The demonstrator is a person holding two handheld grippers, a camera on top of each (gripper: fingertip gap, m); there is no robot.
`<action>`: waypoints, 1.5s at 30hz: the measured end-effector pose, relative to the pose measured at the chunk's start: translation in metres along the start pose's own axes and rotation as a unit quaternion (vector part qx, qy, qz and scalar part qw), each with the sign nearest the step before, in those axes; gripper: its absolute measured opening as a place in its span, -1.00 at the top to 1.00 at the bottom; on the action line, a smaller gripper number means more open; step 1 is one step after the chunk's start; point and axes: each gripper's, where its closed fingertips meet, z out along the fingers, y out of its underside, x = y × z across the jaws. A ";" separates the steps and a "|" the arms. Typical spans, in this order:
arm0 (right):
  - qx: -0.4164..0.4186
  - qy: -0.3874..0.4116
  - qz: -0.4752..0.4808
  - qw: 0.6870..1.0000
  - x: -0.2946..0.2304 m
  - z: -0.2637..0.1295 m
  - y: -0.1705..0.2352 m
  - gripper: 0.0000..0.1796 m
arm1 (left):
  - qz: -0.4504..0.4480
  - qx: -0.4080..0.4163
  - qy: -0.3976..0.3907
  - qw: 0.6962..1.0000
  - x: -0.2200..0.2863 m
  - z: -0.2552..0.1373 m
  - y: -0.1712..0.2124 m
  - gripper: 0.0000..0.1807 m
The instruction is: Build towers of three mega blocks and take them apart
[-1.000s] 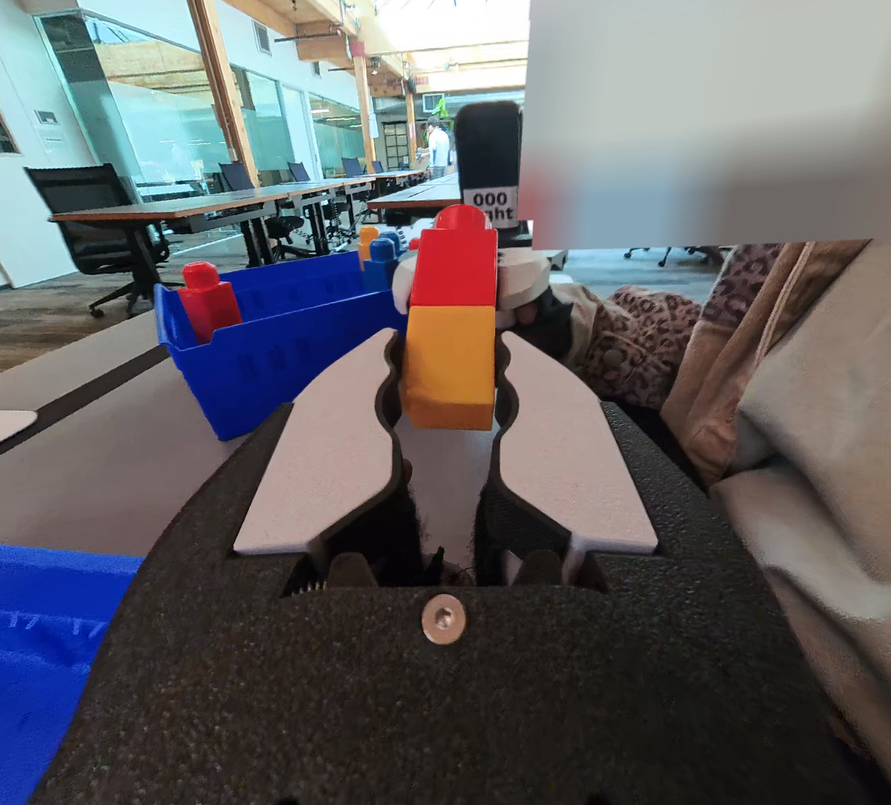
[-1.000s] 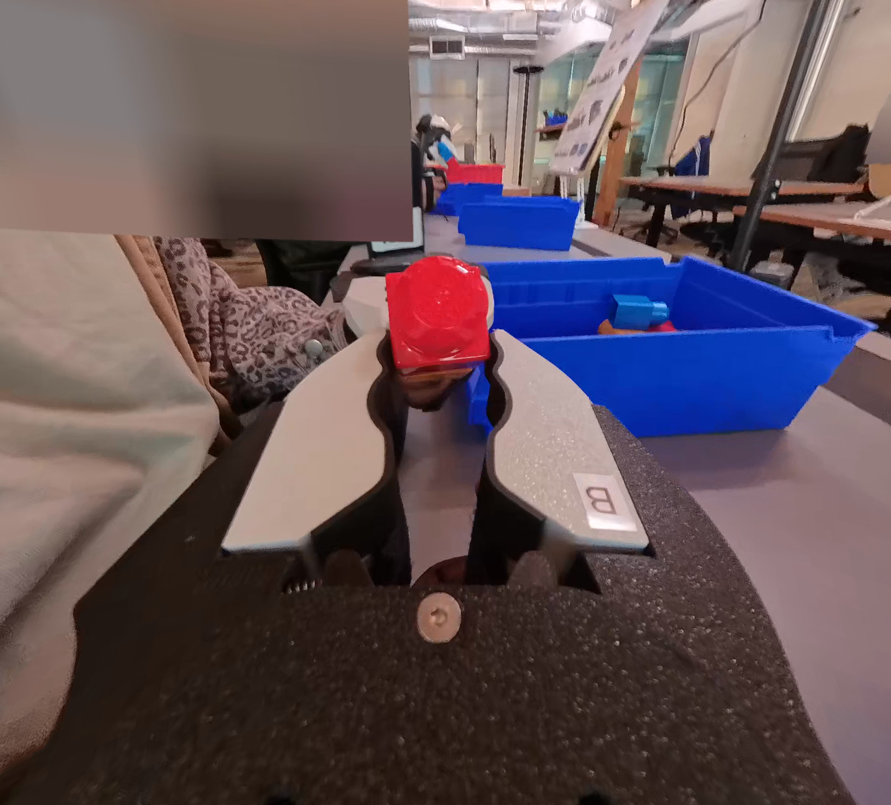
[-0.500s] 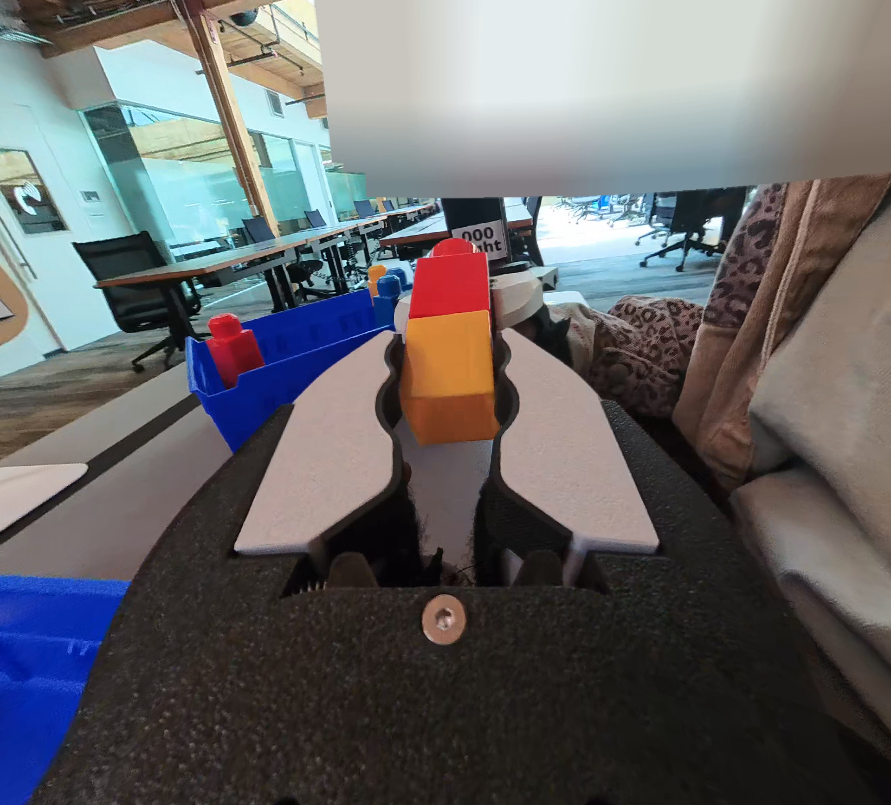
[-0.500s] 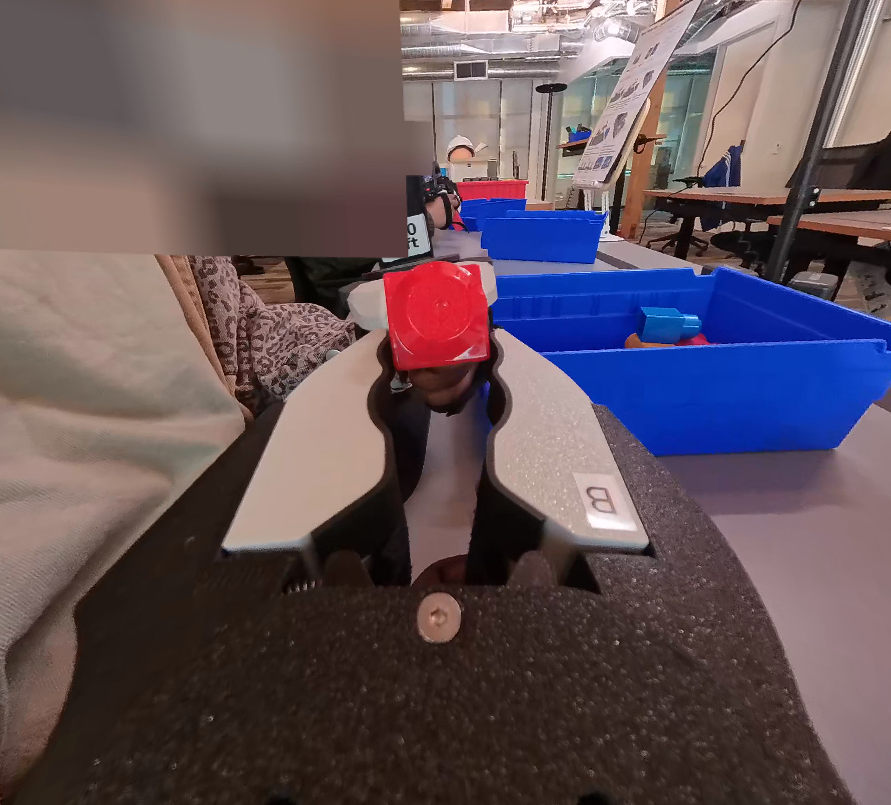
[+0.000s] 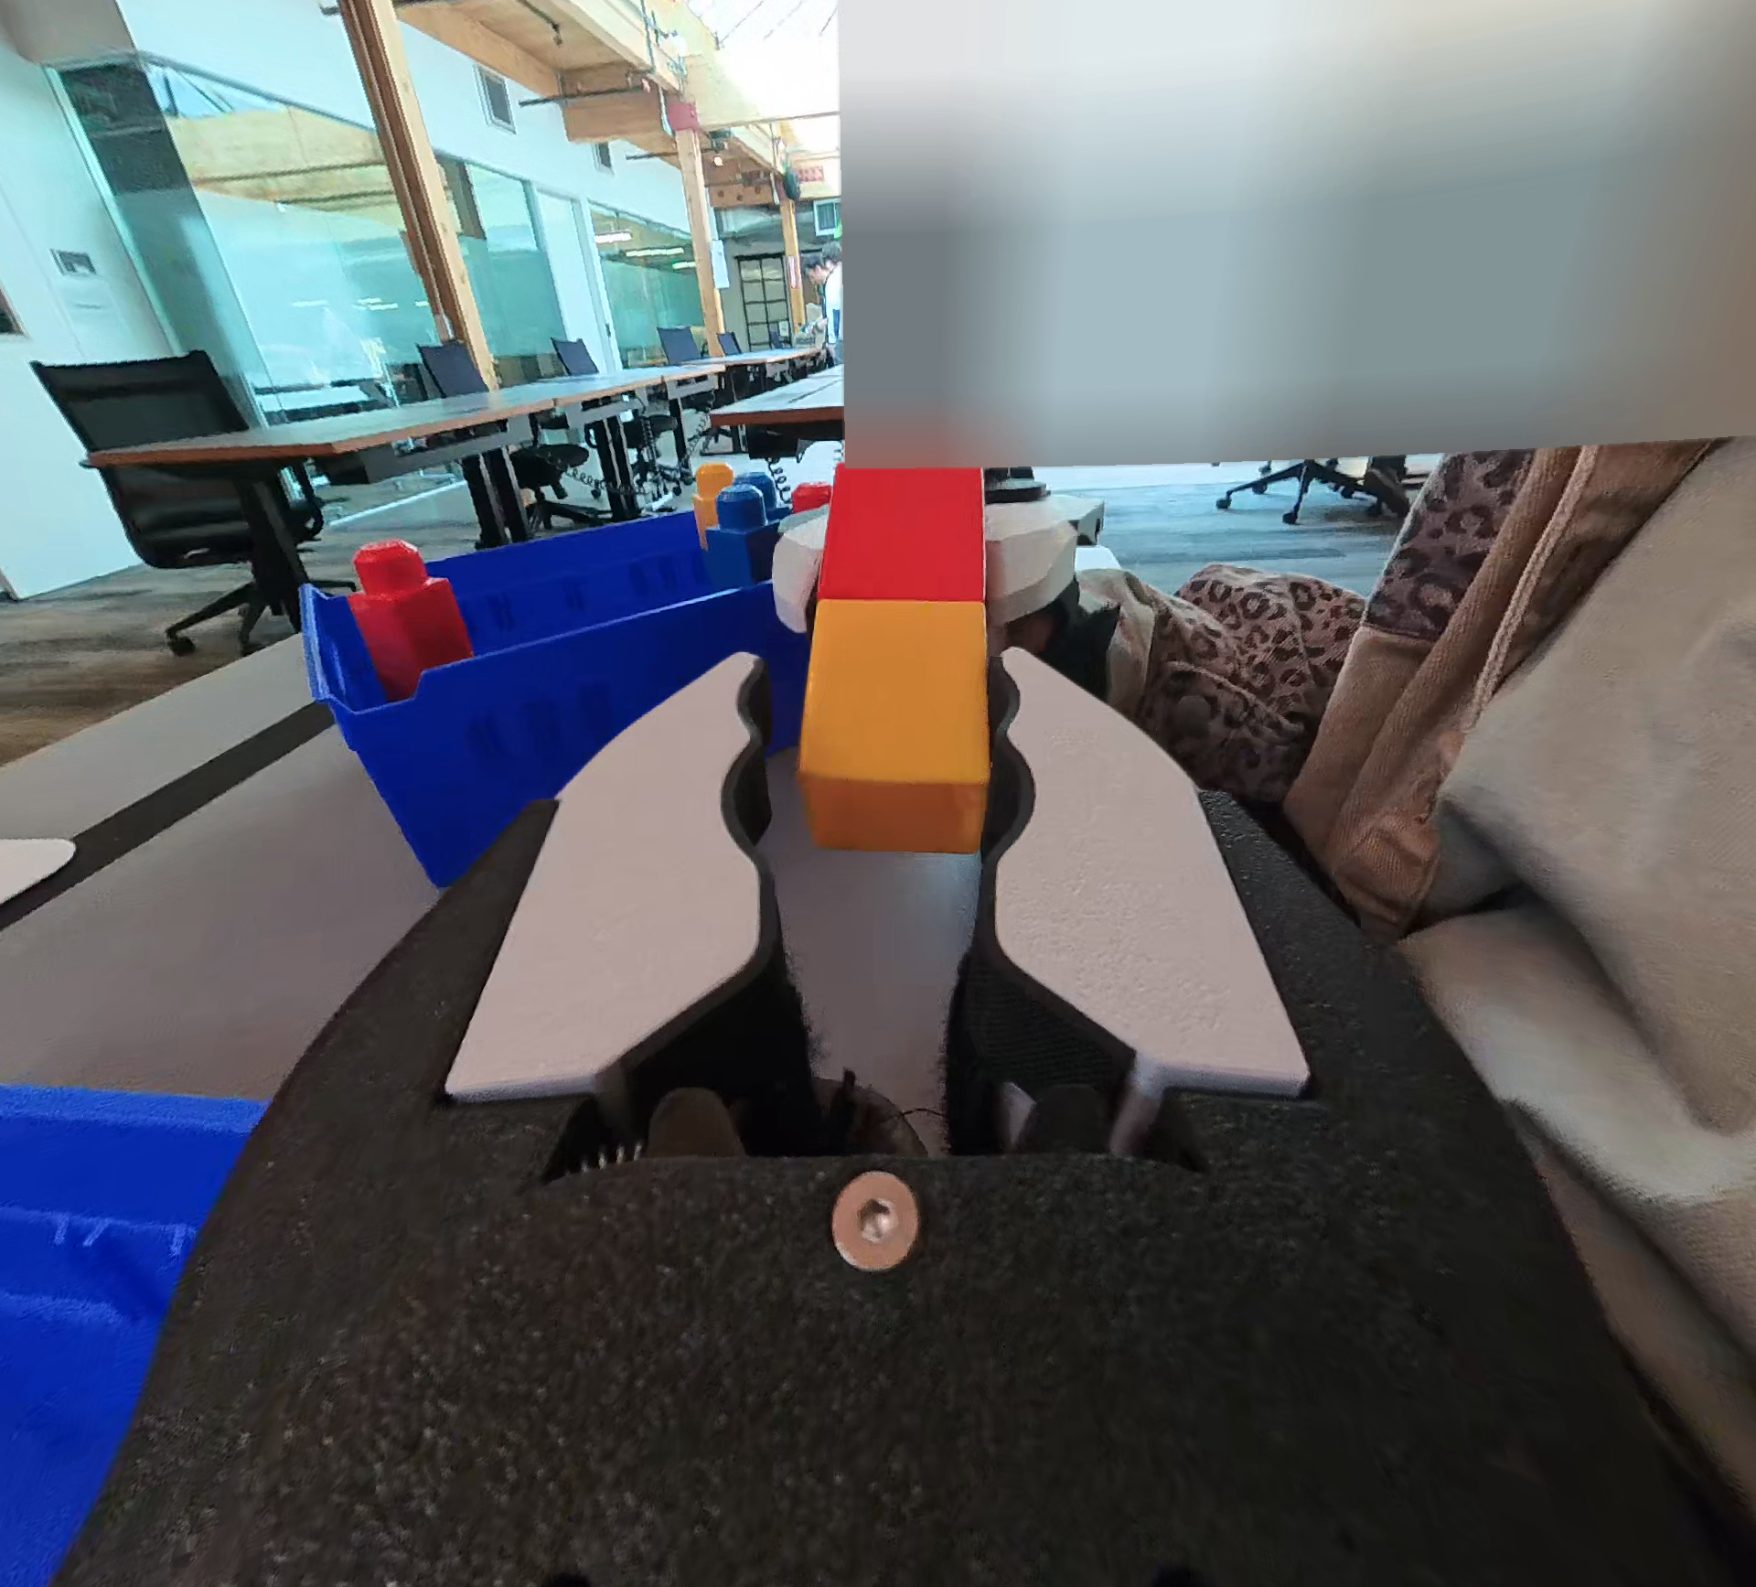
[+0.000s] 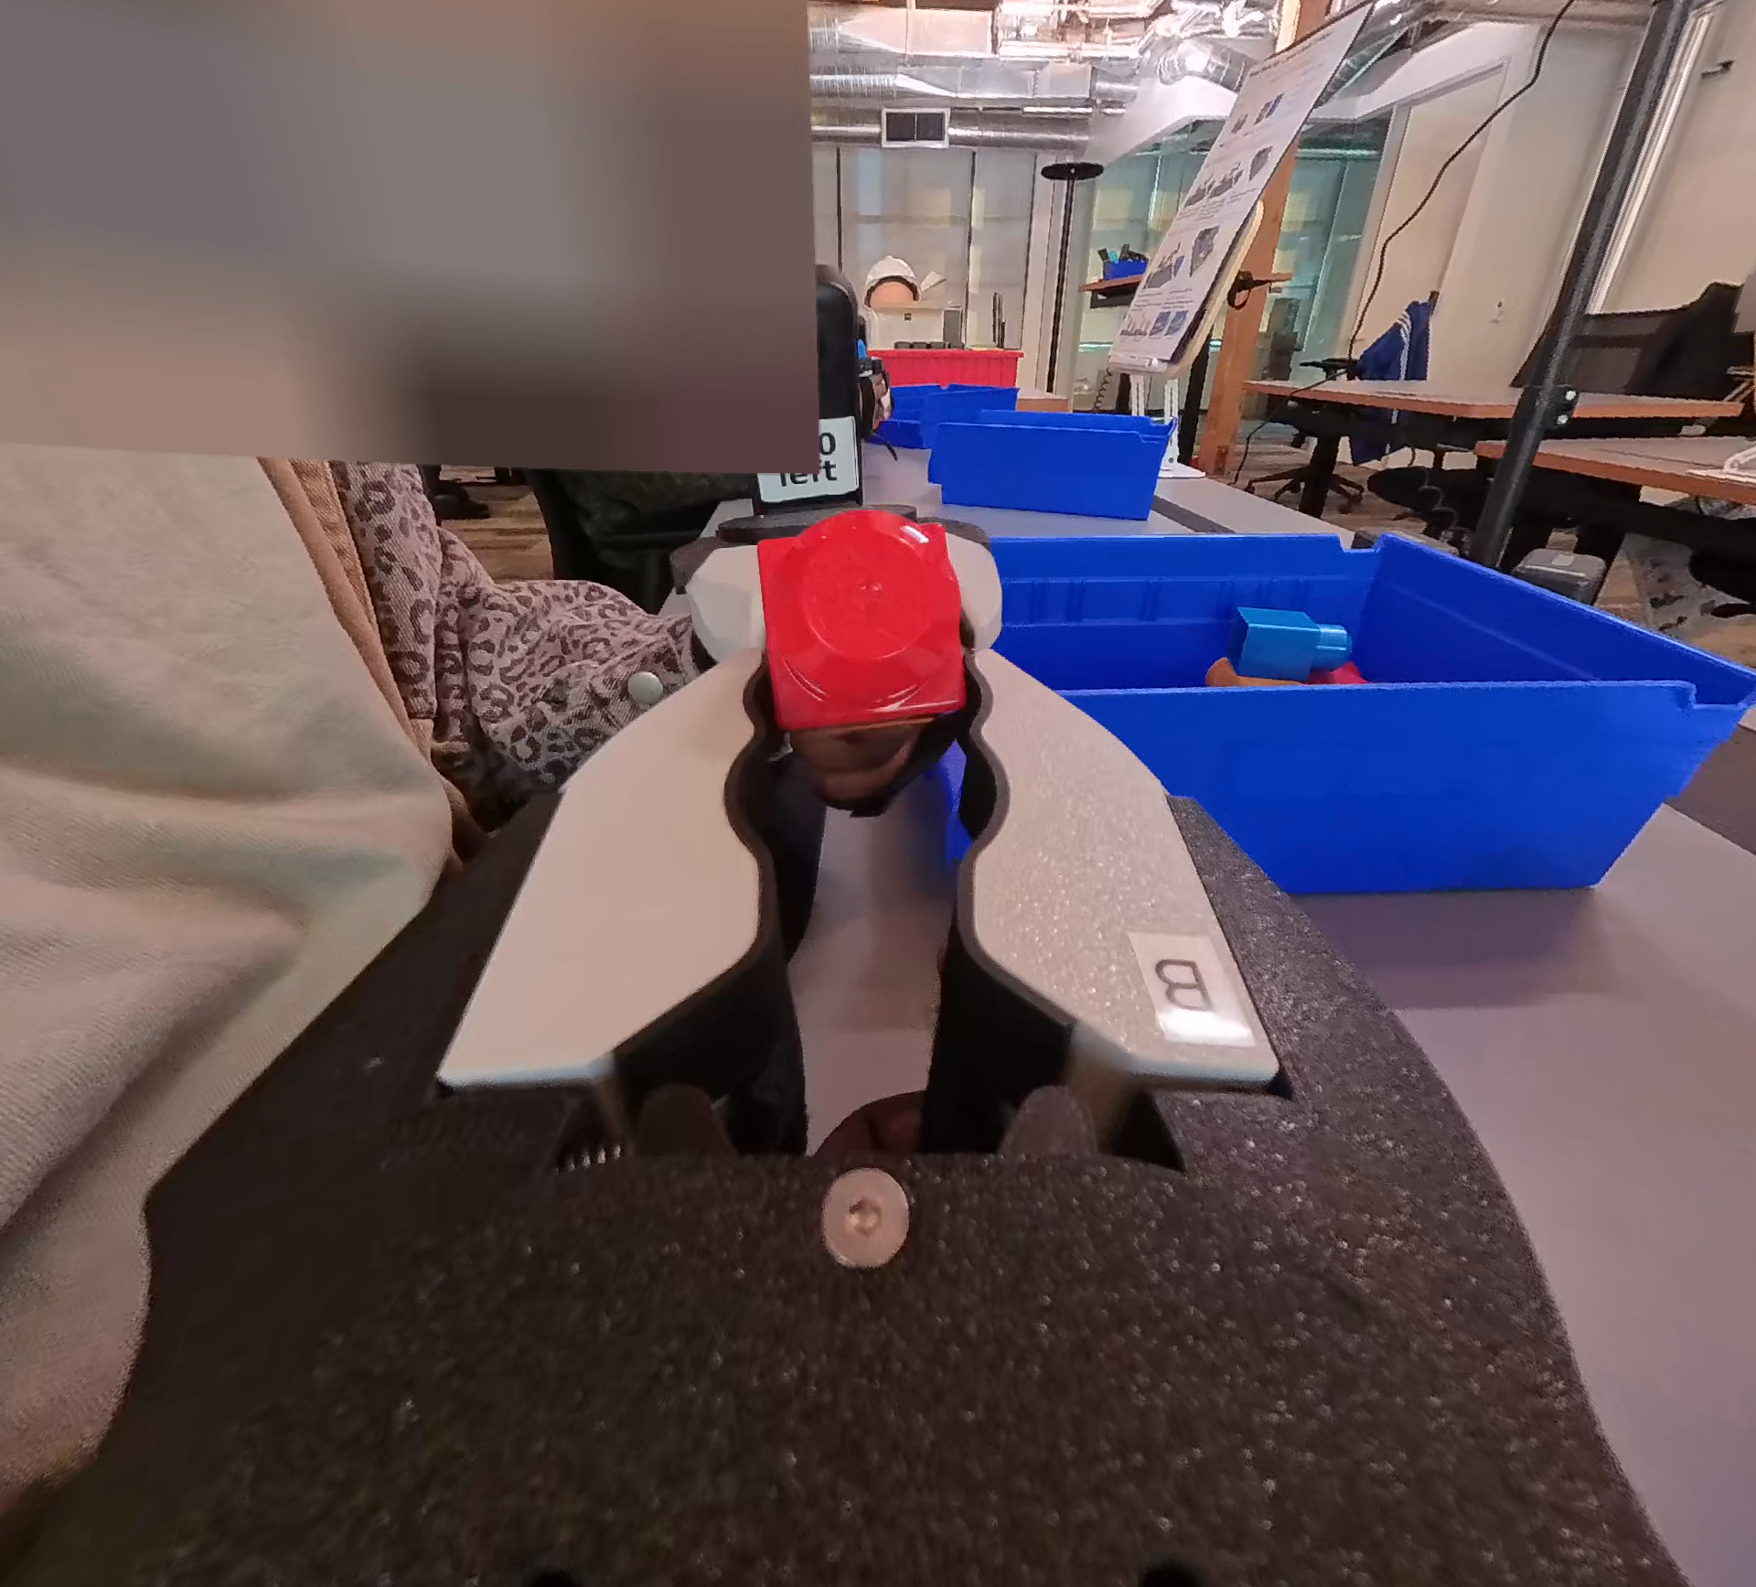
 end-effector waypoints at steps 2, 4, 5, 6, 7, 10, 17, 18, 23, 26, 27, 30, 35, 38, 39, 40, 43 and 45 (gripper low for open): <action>-0.003 0.001 -0.003 1.000 0.000 0.000 0.001 0.60 | 0.003 -0.023 0.001 1.000 0.001 0.001 0.007 0.53; -0.007 0.005 -0.003 1.000 0.001 0.000 0.001 0.60 | 0.008 -0.029 -0.003 1.000 0.000 0.001 0.009 0.54; -0.009 0.008 -0.004 1.000 0.002 0.000 0.002 0.60 | 0.007 -0.030 -0.003 1.000 0.000 0.001 0.009 0.57; -0.011 0.011 -0.005 1.000 0.002 0.000 0.003 0.60 | 0.005 -0.036 -0.003 0.999 0.000 0.001 0.012 0.59; -0.014 0.013 -0.006 1.000 0.003 0.000 0.003 0.60 | 0.005 -0.043 -0.005 0.999 -0.001 0.002 0.014 0.60; -0.011 0.011 -0.006 1.000 0.002 0.000 0.002 0.59 | 0.009 -0.037 -0.002 0.999 0.000 0.002 0.012 0.60; 0.033 0.021 0.003 0.999 0.005 -0.001 -0.010 0.48 | 0.005 -0.006 -0.005 1.000 -0.002 -0.001 0.003 0.60; 0.036 0.021 0.006 0.999 0.006 -0.001 -0.010 0.48 | 0.002 -0.002 -0.005 1.000 -0.002 -0.001 0.002 0.60; 0.038 0.007 0.000 0.999 0.000 0.005 -0.008 0.58 | 0.002 -0.027 0.003 1.000 0.001 0.003 0.011 0.60; 0.042 0.006 -0.001 0.999 -0.001 0.006 -0.009 0.59 | -0.011 -0.021 0.010 1.000 0.003 0.003 0.010 0.61; 0.038 0.005 0.000 0.999 -0.001 0.006 -0.008 0.59 | -0.014 -0.019 0.011 1.000 0.003 0.004 0.011 0.61; 0.024 0.001 -0.002 1.000 -0.003 0.004 -0.006 0.59 | -0.009 -0.020 0.014 1.000 0.005 0.005 0.012 0.61; 0.024 0.007 0.005 1.000 -0.001 0.004 -0.007 0.59 | -0.016 -0.016 0.011 1.000 0.003 0.005 0.012 0.61; 0.075 0.029 0.002 0.997 0.002 0.008 -0.024 0.59 | -0.026 0.024 0.005 0.999 -0.001 0.005 -0.004 0.60; 0.081 0.039 0.005 0.996 0.005 0.010 -0.026 0.57 | -0.037 0.049 -0.004 0.998 -0.004 0.005 -0.011 0.60; 0.080 0.044 0.010 0.996 0.007 0.012 -0.025 0.45 | -0.055 0.081 -0.015 0.995 -0.009 0.002 -0.019 0.60; 0.088 0.043 0.032 0.995 0.009 0.019 -0.020 0.40 | -0.105 0.125 -0.014 0.986 -0.015 -0.003 -0.028 0.60; 0.114 0.038 0.046 0.992 0.008 0.020 -0.026 0.50 | -0.119 0.129 -0.008 0.984 -0.015 -0.002 -0.027 0.60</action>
